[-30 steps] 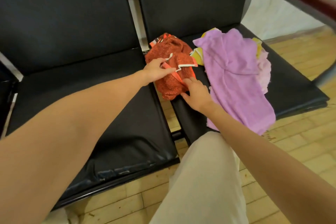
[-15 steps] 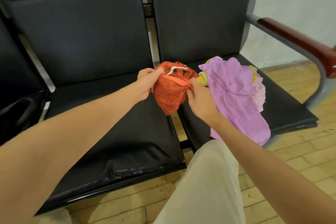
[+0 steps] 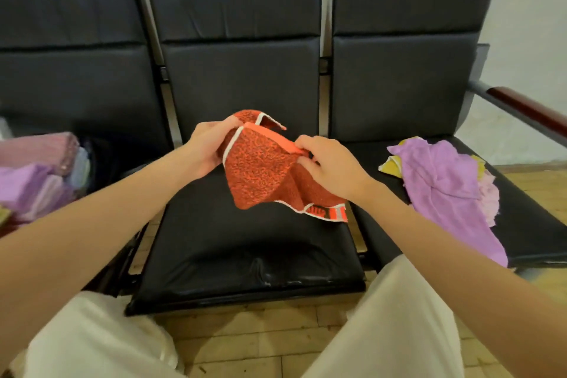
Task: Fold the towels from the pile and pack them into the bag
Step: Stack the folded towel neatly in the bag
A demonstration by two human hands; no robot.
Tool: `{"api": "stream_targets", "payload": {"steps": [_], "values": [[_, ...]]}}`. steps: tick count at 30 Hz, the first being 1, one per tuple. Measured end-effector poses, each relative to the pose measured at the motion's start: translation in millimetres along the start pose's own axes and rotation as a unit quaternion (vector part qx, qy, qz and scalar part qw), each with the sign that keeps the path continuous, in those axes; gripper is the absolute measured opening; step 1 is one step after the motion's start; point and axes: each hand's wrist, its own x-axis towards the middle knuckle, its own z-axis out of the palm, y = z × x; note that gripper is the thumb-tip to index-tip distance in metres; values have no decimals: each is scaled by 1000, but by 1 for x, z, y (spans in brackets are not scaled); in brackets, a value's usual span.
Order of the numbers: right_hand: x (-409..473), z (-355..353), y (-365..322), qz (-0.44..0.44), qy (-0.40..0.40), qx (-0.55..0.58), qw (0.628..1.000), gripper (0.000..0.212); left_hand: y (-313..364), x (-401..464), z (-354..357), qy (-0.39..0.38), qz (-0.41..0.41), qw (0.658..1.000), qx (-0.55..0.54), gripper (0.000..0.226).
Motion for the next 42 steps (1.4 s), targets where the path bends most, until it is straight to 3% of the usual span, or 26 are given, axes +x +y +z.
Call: {"api": "stream_targets", "payload": {"steps": [7,10,13,15,19,22,25,30,33,35,37,38,42], "values": [[-12,16,-7,-68,-93,-158,981,22,-15,-23,-57,5,73,975,209,16],[-22,25,0,-101,-114,-195,969,21,-22,-34,-63,-18,76,971,224,19],[-23,29,-1,-69,-150,-207,964,28,-25,-43,-61,-59,60,978,192,22],[-21,31,-4,-31,-147,-178,973,32,-26,-47,-59,-92,45,981,167,22],[-18,32,-21,16,-74,-16,997,43,-26,-51,-57,-132,29,981,142,20],[-15,37,-32,1,-57,57,997,52,-25,-55,-57,-151,20,979,133,20],[-14,49,-41,-27,-50,55,997,55,-24,-59,-58,-161,17,979,122,20],[-11,61,-52,-52,15,103,993,24,-24,-64,-59,-186,4,975,118,19],[-7,57,-54,-44,39,143,988,9,-29,-65,-63,-163,-3,980,115,19],[-3,47,-59,-6,57,190,980,10,-38,-62,-65,-93,62,974,196,14],[0,37,-63,19,76,232,970,10,-48,-62,-63,-1,183,924,337,15],[1,34,-64,22,82,239,967,10,-50,-65,-59,21,223,911,346,17],[1,27,-63,31,79,220,972,10,-56,-82,-42,-64,224,937,260,14]]}}
